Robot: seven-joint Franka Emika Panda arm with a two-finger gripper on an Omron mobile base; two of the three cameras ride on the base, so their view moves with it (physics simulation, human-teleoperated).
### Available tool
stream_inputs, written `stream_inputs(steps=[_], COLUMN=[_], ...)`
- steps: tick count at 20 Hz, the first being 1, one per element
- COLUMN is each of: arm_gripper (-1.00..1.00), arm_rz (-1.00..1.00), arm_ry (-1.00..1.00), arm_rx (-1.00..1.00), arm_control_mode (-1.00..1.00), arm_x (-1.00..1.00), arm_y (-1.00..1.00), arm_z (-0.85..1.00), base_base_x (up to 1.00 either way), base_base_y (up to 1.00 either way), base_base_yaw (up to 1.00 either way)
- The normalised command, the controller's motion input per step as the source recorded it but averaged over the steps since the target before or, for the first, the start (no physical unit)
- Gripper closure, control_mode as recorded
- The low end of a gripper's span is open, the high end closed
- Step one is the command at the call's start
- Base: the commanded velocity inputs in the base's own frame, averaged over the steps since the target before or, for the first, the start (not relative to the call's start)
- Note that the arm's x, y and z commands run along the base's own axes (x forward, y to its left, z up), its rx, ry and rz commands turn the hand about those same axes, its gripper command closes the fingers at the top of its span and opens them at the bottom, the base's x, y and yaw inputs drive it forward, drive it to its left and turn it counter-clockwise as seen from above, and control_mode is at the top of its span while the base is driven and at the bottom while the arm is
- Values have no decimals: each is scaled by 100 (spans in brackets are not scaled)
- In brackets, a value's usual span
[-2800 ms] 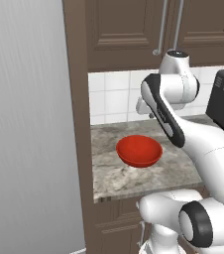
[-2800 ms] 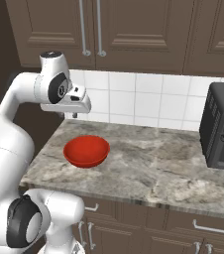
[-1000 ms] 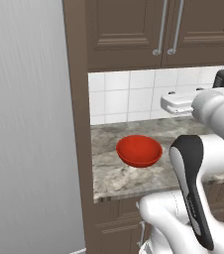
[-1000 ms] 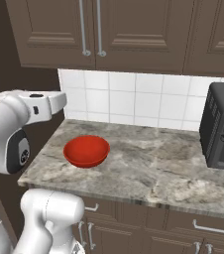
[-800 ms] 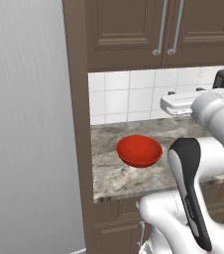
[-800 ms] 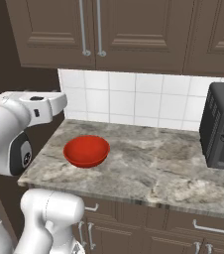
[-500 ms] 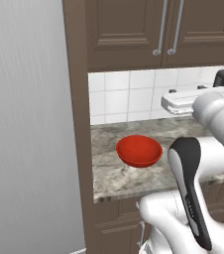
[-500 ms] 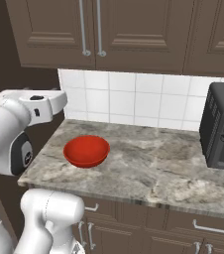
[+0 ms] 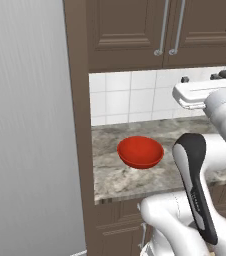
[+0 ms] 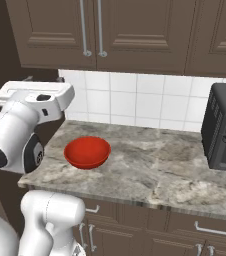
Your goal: Open the cabinet. Pick the apple and tangerine from the cabinet and place them into the bowl. Then close the cabinet.
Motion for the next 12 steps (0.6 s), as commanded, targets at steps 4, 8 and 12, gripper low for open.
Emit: stream_inputs(steps=[4, 8, 12], arm_gripper=[-100, -100, -100], arm_rz=[0, 0, 0], arm_ry=[-16, -3, 0], arm_rx=[0, 0, 0], arm_control_mode=[-100, -100, -100], arm_x=[0, 26, 42], arm_y=[-20, -12, -10], arm_z=[23, 6, 0], base_base_x=[0, 0, 0], base_base_y=[0, 0, 0], base_base_yaw=[0, 0, 0])
